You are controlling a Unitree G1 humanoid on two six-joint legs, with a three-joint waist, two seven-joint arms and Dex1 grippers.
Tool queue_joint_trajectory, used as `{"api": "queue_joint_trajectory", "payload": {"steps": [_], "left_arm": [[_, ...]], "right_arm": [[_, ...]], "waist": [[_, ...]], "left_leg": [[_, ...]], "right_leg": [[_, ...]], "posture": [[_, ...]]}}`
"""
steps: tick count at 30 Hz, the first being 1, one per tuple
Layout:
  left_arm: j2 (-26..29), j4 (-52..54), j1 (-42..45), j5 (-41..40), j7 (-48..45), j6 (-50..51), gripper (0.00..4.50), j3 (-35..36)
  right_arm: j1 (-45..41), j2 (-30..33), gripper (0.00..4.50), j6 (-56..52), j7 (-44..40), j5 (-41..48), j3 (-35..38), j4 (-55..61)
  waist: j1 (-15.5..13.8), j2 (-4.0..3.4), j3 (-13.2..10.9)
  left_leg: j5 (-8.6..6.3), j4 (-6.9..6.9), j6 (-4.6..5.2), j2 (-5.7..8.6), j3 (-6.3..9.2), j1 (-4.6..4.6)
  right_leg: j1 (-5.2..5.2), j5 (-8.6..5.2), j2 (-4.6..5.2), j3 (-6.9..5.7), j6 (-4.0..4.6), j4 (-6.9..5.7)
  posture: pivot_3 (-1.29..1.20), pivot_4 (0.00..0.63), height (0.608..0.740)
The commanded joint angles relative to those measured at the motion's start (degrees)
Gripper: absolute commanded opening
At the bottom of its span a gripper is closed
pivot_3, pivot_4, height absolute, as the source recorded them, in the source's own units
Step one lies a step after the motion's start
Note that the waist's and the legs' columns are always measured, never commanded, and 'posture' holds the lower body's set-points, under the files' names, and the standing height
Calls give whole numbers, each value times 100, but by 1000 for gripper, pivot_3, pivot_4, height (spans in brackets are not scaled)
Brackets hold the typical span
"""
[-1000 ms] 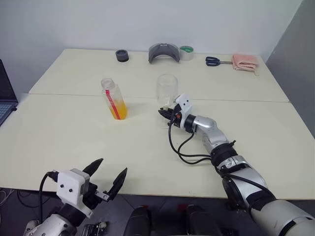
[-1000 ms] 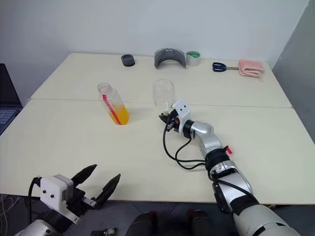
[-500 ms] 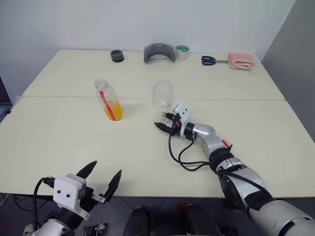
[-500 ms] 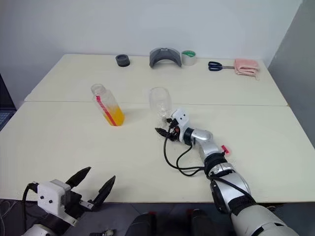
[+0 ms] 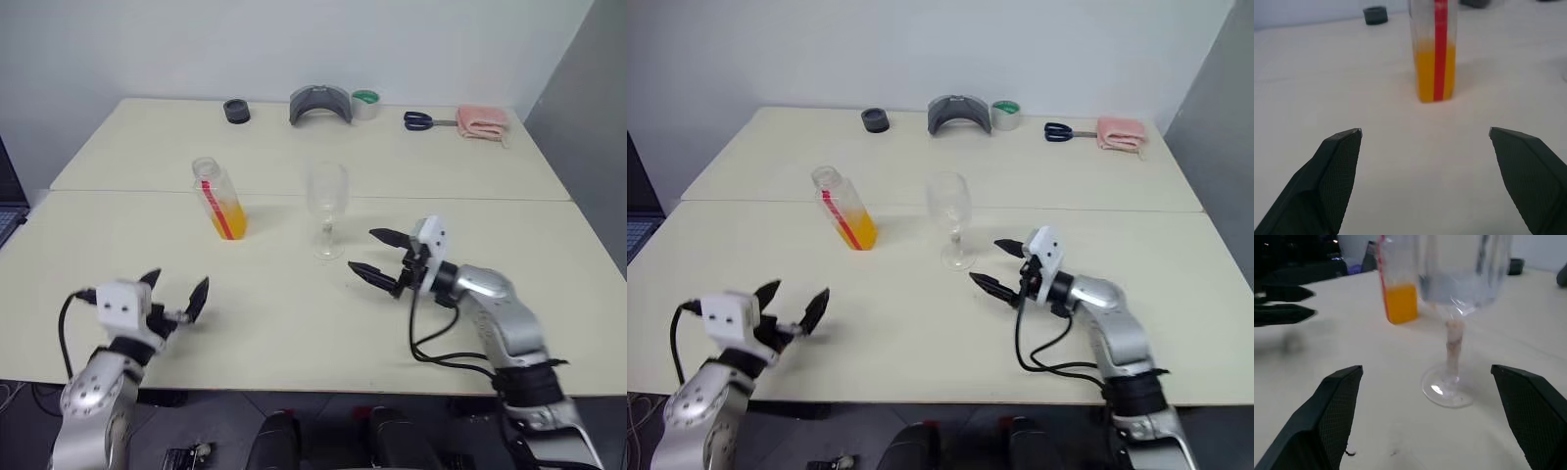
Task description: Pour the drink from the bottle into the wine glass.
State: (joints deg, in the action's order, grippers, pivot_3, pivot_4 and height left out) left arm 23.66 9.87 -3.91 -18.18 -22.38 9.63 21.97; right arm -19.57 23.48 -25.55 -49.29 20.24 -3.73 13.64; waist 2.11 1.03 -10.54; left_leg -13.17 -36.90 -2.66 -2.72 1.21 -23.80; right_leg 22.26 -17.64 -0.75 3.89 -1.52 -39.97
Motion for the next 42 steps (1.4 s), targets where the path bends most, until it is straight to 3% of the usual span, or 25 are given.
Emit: {"api": "queue_joint_trajectory", "payload": {"steps": [1, 8, 15, 28, 36, 40, 42], "left_arm": [[155, -630, 815, 179, 244, 177, 4500, -115], [49, -1071, 1677, 198, 167, 373, 4500, -596], [-6, -1509, 2234, 193, 122, 347, 4500, -744], [-45, -3696, 3924, 570, -144, -561, 4500, -1035], [-88, -4452, 4317, 676, -199, -1007, 4500, -1068], [-116, -4683, 4432, 671, -215, -1134, 3628, -1043], [-117, -4819, 4508, 680, -225, -1194, 2937, -1035]], "right_arm": [[-94, 595, 4469, -1160, -48, 888, 408, 1327], [-834, 1430, 4469, -3357, 560, 2730, 1215, 2209], [-1311, 1666, 4469, -4196, 1210, 3753, 1384, 2452], [-1616, 1895, 4469, -4275, 1914, 4523, 1355, 2398], [-1644, 1950, 4469, -4199, 2285, 4733, 1449, 2385], [-1710, 1948, 4500, -4172, 2525, 4889, 1461, 2375], [-1737, 1955, 4500, -4154, 2607, 4928, 1445, 2364]], "waist": [[-13, 7, 1], [-4, 14, 2], [-23, 16, 2], [-35, 20, 1], [-28, 20, 1], [-31, 20, 1], [-31, 20, 1]], "left_leg": [[0, -4, 0, -1, 4, 0], [0, -3, 0, 0, 1, -6], [0, -3, 0, 3, 1, -10], [0, -4, 0, 5, 5, -23], [0, -4, 0, 3, 4, -25], [0, -4, 0, 4, 4, -28], [0, -5, 0, 4, 4, -29]], "right_leg": [[-1, 0, -2, -4, 0, 2], [-2, 2, 1, 0, -2, 5], [-1, 2, 2, -2, -2, 7], [2, 2, 2, -13, -3, 15], [3, 2, 2, -12, -3, 18], [4, 2, 4, -13, -3, 19], [4, 2, 4, -14, -3, 19]], "posture": [[0, 150, 740], [0, 150, 740], [0, 150, 740], [0, 150, 740], [0, 150, 740], [0, 150, 740], [0, 150, 740]]}}
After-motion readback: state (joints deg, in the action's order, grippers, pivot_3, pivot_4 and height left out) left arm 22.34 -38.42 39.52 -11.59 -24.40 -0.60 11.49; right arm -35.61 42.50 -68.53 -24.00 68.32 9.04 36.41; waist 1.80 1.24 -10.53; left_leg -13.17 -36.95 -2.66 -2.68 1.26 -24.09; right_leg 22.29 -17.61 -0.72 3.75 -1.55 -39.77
